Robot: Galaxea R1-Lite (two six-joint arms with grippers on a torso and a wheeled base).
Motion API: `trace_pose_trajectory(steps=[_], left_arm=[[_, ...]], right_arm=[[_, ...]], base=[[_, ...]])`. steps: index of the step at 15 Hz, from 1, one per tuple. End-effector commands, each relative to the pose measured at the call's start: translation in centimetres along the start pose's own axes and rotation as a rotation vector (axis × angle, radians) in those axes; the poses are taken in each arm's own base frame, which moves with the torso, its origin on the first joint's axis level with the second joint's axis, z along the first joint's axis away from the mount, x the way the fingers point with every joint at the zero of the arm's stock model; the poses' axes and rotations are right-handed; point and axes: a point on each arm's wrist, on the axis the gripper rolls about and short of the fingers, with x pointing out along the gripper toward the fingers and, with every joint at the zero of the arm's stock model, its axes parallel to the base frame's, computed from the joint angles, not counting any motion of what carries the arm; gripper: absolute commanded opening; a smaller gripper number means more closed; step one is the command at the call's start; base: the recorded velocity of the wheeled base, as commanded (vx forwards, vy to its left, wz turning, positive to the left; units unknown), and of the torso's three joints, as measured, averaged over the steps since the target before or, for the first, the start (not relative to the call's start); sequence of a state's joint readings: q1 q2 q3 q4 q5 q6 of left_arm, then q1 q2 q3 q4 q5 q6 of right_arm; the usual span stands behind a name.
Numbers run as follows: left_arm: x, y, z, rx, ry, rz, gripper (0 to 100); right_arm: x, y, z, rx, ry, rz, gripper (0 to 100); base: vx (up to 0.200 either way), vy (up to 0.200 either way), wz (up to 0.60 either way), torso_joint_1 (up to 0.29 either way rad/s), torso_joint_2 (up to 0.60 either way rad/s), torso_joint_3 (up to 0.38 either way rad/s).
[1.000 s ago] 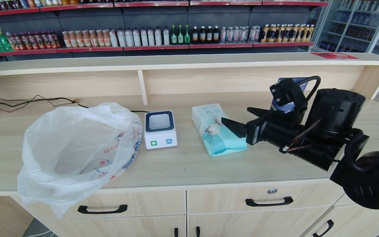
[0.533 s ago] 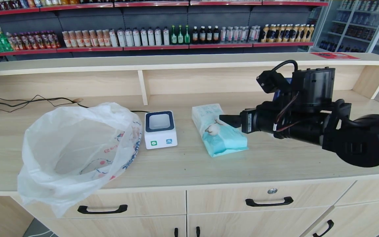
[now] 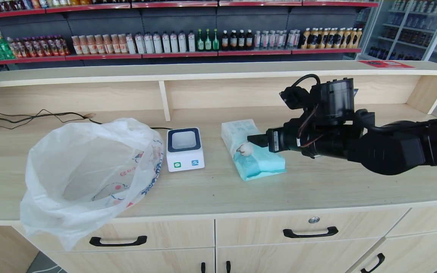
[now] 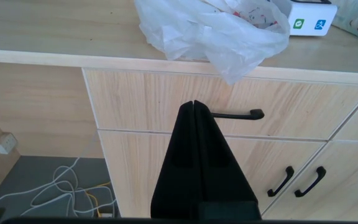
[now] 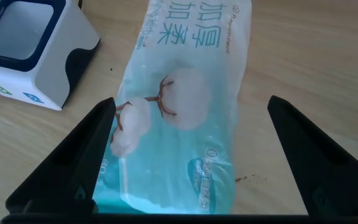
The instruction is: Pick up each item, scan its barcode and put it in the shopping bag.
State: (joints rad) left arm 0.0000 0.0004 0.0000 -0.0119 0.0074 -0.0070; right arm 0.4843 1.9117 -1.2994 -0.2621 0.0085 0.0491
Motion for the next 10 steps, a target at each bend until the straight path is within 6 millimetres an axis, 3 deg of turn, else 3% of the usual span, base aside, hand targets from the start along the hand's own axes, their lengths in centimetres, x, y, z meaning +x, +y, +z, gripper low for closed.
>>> trace_pose_trajectory(steps=[1, 10], left_arm=[[0.01, 0.0, 0.01, -0.001, 0.001, 0.0, 0], [0.01, 0.0, 0.01, -0.001, 0.001, 0.0, 0]], right_arm=[[0.9, -0.01, -0.44, -0.003, 0.015, -0.001, 100], [1.8, 0.36, -0.74, 0.001, 0.024, 0.019, 100]], base=[[0.0, 0.0, 0.0, 0.0, 0.0, 0.0], [0.0, 0.0, 0.0, 0.0, 0.0, 0.0]])
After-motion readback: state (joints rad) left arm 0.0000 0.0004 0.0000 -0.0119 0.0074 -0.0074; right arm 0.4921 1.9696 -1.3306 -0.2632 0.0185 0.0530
